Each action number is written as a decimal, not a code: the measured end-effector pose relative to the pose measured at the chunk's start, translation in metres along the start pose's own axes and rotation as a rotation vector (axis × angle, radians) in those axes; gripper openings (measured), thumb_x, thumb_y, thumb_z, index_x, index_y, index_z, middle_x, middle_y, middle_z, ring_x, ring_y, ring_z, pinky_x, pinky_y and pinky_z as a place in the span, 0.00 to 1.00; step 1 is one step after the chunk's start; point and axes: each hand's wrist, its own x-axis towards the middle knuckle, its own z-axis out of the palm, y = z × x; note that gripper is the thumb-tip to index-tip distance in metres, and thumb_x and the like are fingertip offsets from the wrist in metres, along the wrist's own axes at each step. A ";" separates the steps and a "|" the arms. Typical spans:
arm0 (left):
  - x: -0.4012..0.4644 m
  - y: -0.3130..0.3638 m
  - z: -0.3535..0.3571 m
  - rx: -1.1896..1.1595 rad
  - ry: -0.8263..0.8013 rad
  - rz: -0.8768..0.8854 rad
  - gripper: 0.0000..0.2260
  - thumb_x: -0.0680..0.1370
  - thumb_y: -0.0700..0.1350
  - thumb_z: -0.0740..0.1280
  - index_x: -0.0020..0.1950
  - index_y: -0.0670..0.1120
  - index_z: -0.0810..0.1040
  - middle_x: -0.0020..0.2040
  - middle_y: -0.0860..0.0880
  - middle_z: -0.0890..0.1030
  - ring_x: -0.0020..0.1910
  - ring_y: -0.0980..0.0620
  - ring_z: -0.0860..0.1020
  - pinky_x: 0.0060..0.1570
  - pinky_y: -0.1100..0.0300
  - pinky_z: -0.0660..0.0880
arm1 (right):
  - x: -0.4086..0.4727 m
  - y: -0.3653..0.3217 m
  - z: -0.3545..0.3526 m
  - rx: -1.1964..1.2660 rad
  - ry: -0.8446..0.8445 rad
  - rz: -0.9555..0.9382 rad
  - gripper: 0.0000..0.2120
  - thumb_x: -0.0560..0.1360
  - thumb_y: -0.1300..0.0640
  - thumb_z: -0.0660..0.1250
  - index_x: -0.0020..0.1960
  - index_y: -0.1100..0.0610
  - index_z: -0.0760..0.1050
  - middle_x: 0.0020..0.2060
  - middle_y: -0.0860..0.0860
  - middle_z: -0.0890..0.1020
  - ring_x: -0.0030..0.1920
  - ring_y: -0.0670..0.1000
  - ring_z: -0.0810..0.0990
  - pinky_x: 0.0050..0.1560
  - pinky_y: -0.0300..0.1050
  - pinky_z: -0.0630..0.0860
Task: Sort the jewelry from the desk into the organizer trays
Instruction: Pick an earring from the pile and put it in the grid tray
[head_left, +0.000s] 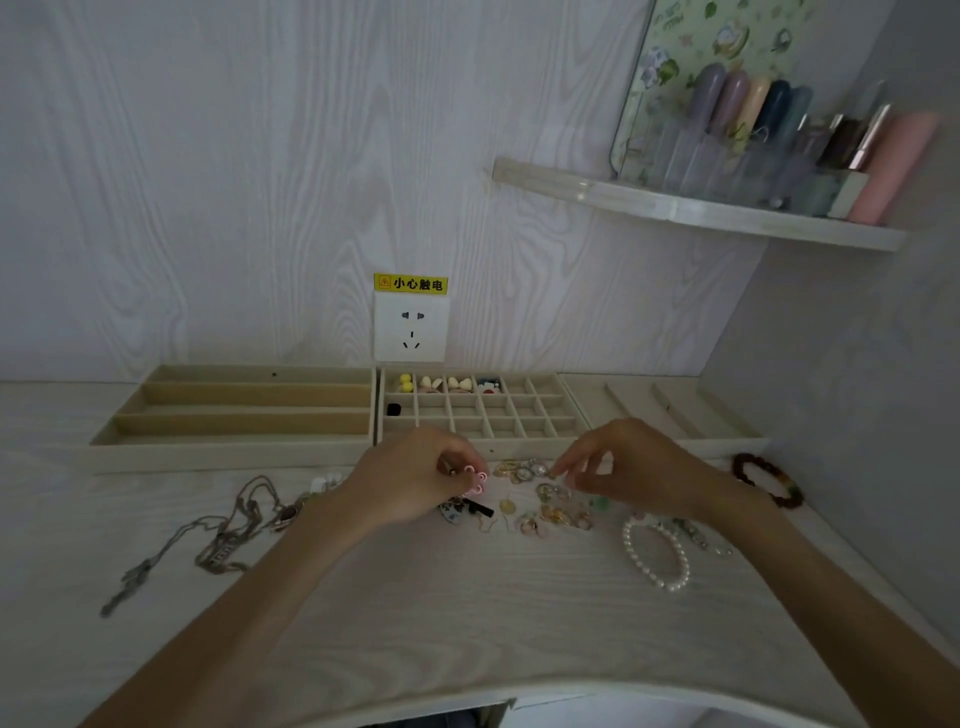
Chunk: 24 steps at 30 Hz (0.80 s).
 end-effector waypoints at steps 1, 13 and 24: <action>0.002 0.003 0.003 0.002 0.000 -0.002 0.05 0.75 0.51 0.68 0.50 0.57 0.82 0.46 0.60 0.82 0.47 0.62 0.79 0.52 0.54 0.77 | -0.001 -0.003 0.004 -0.017 0.002 -0.006 0.07 0.71 0.53 0.72 0.47 0.42 0.82 0.40 0.40 0.82 0.41 0.40 0.78 0.42 0.37 0.75; -0.001 0.021 0.005 0.287 0.066 -0.006 0.09 0.77 0.48 0.66 0.56 0.56 0.80 0.55 0.59 0.81 0.54 0.59 0.77 0.51 0.61 0.74 | 0.006 -0.014 0.009 -0.228 -0.178 0.057 0.08 0.74 0.53 0.67 0.52 0.48 0.82 0.48 0.44 0.82 0.44 0.44 0.77 0.45 0.40 0.73; -0.002 0.049 0.030 0.144 -0.021 0.072 0.09 0.73 0.49 0.70 0.52 0.57 0.81 0.44 0.62 0.77 0.43 0.64 0.72 0.38 0.69 0.66 | -0.006 -0.003 0.019 -0.113 -0.038 0.014 0.07 0.72 0.57 0.69 0.47 0.48 0.84 0.39 0.45 0.85 0.35 0.38 0.78 0.37 0.31 0.73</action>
